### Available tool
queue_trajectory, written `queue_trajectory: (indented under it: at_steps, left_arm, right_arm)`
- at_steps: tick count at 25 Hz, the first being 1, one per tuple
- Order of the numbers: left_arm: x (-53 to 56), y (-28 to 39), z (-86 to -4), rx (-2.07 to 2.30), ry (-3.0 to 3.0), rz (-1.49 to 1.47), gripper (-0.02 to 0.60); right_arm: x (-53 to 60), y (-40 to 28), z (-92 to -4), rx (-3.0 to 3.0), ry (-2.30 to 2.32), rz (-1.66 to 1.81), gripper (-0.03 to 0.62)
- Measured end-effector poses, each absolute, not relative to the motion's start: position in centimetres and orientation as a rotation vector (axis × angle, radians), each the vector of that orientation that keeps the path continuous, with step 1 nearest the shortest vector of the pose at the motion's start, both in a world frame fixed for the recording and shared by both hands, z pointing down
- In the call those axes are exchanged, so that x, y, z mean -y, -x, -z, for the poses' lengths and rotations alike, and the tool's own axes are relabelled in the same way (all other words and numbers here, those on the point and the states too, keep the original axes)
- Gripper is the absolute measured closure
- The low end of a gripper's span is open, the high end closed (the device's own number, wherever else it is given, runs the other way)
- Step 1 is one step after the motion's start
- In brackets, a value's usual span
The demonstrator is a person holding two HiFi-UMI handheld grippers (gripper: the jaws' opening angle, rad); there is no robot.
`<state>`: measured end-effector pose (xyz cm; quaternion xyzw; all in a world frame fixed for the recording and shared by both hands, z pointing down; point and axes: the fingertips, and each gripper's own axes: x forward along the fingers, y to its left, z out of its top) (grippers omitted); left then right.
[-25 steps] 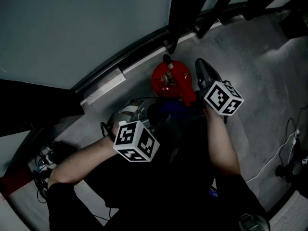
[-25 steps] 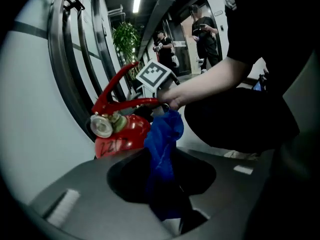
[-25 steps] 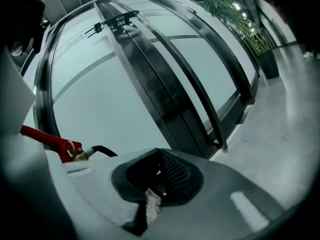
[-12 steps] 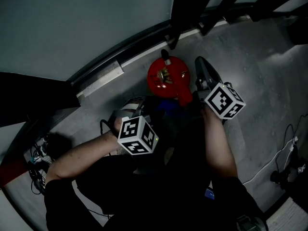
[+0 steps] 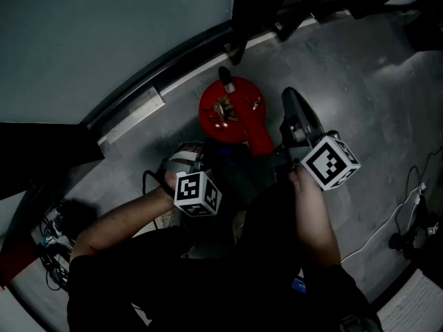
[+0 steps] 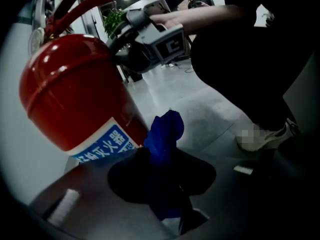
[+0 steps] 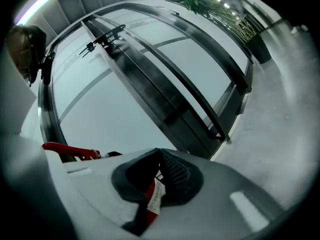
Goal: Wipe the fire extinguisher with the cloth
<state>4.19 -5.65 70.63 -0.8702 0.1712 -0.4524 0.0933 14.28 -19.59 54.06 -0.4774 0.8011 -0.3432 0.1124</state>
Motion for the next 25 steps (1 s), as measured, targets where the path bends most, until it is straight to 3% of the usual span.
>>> queue_trajectory:
  at_steps: [25]
  left_arm:
    - [6.6,-2.1,-84.1,-0.519,2.796,1.696,0.456]
  right_arm:
    - [16.3,-19.7,-53.0,-2.378,1.735,0.833,0.591]
